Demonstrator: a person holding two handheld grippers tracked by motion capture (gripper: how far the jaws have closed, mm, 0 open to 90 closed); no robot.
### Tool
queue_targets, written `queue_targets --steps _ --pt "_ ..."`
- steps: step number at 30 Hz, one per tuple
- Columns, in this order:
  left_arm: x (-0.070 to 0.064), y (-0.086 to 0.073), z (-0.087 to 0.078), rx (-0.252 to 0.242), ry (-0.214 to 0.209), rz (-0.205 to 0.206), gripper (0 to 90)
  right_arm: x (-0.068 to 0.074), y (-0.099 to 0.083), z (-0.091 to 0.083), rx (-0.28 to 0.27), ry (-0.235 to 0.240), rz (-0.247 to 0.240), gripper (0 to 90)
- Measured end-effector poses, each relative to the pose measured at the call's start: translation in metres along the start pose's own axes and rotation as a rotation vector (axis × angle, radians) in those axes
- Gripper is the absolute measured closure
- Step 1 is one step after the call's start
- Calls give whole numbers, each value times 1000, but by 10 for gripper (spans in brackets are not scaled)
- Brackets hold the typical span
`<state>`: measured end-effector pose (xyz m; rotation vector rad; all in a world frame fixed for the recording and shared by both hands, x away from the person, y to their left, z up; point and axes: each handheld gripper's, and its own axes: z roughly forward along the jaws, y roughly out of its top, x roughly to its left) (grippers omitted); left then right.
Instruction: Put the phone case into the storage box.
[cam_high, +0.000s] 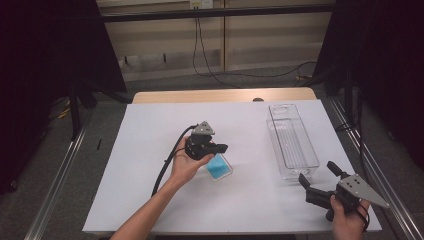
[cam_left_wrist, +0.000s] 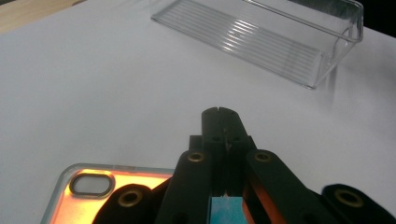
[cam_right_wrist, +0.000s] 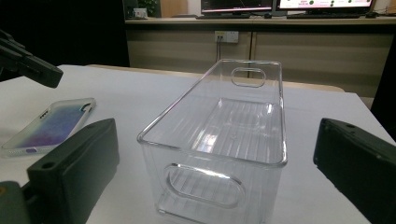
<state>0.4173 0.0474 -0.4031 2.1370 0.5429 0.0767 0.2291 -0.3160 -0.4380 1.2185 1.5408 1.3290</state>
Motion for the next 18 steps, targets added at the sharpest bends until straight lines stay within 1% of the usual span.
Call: queue_targets --steps 1,3,4,5,6,8,11,12,14,15,18 --pt "-1 0 3 15 9 2 900 0 0 0 0 0 1 1" --pt "-2 0 7 38 5 -1 900 0 0 0 -1 1 1 1" --pt "-3 1 10 60 10 7 900 0 0 0 -1 1 2 1" --pt "-3 1 12 68 7 7 900 0 0 0 -3 0 3 1" --pt "-3 1 16 87 -3 4 900 0 0 0 -2 0 3 1" --pt "-3 2 20 114 7 19 900 1 0 0 -1 0 1 1" --pt "1 5 24 129 -8 2 900 0 0 0 -1 1 1 1" --pt "2 7 27 153 -18 1 900 0 0 0 -1 0 1 1" --pt "3 8 30 174 -20 1 900 0 0 0 0 0 2 1" --pt "3 8 32 179 -27 -5 900 0 0 0 0 1 1 1" --pt "2 5 38 211 -35 -8 900 0 0 0 0 1 0 1"
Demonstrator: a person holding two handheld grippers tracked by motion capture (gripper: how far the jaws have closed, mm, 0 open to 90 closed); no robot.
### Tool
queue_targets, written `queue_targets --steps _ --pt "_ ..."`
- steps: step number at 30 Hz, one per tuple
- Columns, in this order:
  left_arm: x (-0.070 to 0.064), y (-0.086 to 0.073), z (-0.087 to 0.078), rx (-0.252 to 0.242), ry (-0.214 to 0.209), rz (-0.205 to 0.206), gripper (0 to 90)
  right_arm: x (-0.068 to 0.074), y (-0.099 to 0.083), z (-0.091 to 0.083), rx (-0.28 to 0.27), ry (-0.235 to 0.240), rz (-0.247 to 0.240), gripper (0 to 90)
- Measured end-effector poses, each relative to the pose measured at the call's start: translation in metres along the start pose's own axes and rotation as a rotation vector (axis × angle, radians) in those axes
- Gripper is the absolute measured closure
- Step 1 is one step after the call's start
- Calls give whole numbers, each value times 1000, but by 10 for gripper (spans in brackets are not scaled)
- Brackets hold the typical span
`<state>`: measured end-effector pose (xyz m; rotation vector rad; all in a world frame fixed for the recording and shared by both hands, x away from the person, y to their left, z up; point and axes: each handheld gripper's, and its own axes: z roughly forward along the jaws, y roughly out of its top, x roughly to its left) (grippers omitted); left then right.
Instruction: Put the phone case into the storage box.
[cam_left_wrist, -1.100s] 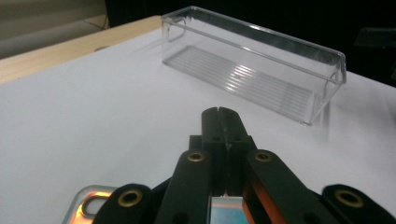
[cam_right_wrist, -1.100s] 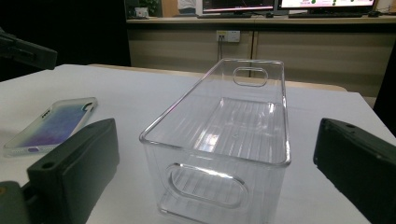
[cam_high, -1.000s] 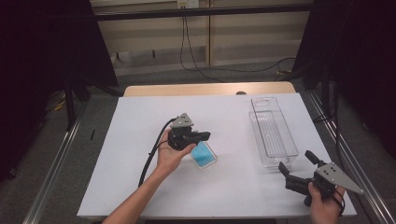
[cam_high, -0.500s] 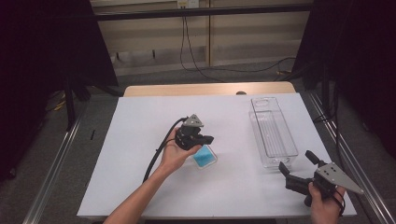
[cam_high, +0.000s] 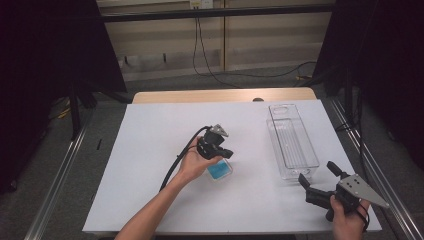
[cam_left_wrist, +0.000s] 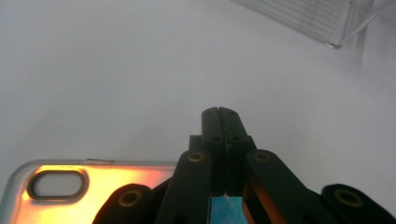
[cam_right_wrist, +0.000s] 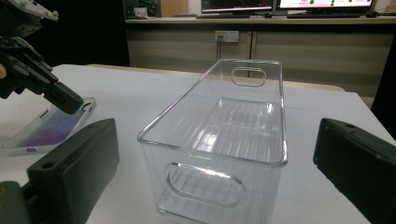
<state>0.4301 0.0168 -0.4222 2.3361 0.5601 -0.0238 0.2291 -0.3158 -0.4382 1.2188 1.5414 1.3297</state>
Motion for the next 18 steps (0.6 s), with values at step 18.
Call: queue_targets --steps 18 --pt "-2 -7 26 65 -21 -2 900 1 0 0 0 7 -3 1"
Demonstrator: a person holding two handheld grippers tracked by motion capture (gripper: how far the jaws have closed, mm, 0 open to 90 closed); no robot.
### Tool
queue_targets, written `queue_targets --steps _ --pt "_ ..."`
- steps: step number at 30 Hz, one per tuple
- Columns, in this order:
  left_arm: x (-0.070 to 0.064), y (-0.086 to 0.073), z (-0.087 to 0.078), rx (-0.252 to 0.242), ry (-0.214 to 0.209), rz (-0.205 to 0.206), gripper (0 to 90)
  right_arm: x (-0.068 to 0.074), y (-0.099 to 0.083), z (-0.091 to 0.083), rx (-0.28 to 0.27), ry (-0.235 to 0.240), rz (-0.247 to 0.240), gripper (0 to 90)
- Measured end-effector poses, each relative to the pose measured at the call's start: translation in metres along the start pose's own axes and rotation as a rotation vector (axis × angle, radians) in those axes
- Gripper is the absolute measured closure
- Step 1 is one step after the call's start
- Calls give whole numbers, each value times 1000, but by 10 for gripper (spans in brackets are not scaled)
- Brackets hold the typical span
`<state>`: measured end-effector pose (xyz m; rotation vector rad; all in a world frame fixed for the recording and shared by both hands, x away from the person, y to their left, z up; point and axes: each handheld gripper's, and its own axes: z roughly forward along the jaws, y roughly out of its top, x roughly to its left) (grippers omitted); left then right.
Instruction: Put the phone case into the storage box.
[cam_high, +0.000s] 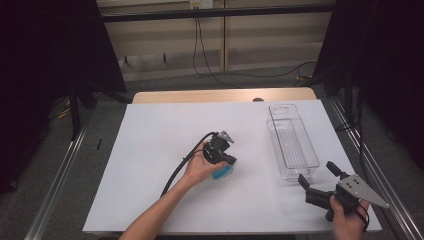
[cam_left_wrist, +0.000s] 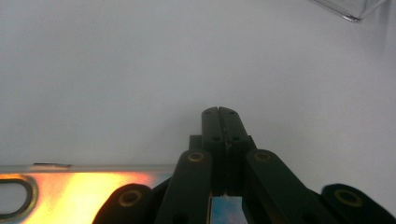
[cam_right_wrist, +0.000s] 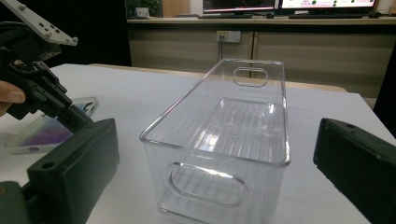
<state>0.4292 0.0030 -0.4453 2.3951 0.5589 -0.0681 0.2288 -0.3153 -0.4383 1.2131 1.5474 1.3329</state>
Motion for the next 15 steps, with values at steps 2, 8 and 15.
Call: queue_targets --steps 2,8,15 --pt "0 0 0 -2 0 -4 900 0 0 0 0 0 -1 1" --pt "1 0 1 1 -3 -9 900 0 0 1 2 1 1 1" --pt "-1 0 1 8 7 -4 900 0 -1 1 5 0 -1 1"
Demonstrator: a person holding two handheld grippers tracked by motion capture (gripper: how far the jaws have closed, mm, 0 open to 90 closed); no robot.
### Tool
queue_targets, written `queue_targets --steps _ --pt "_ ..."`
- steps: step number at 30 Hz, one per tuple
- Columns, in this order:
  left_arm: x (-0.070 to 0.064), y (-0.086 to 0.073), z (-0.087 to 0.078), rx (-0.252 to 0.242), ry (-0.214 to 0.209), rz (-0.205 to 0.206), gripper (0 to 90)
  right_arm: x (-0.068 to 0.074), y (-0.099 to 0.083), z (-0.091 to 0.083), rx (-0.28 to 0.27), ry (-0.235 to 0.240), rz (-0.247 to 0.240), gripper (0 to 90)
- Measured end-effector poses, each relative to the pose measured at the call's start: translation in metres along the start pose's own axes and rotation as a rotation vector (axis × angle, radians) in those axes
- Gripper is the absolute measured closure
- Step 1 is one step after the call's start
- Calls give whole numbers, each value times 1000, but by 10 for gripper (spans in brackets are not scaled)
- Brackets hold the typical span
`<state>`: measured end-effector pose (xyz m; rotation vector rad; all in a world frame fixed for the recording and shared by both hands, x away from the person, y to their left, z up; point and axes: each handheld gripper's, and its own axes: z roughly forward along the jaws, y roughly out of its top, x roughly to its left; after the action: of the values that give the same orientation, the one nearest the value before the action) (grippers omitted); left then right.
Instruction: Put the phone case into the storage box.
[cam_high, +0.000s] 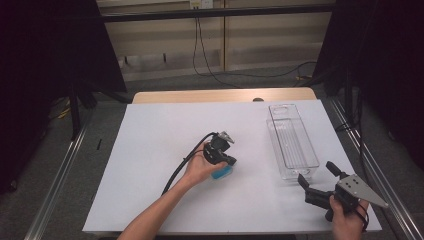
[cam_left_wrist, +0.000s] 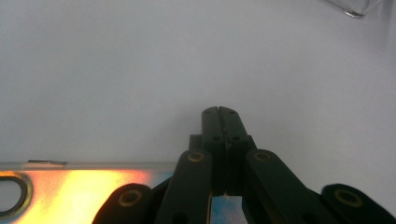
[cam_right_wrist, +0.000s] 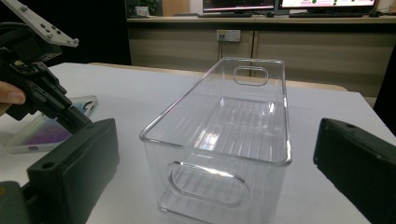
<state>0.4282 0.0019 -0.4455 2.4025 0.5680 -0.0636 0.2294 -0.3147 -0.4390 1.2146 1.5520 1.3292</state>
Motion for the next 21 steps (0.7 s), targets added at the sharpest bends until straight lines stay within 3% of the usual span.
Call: queue_targets --steps 1,5,21 --pt "0 0 0 7 4 15 900 0 0 0 0 1 -1 1" --pt "0 -1 0 -4 -4 -2 900 0 0 0 1 0 0 1" --pt "3 -2 -2 6 -10 12 900 0 0 -2 0 -3 3 1"
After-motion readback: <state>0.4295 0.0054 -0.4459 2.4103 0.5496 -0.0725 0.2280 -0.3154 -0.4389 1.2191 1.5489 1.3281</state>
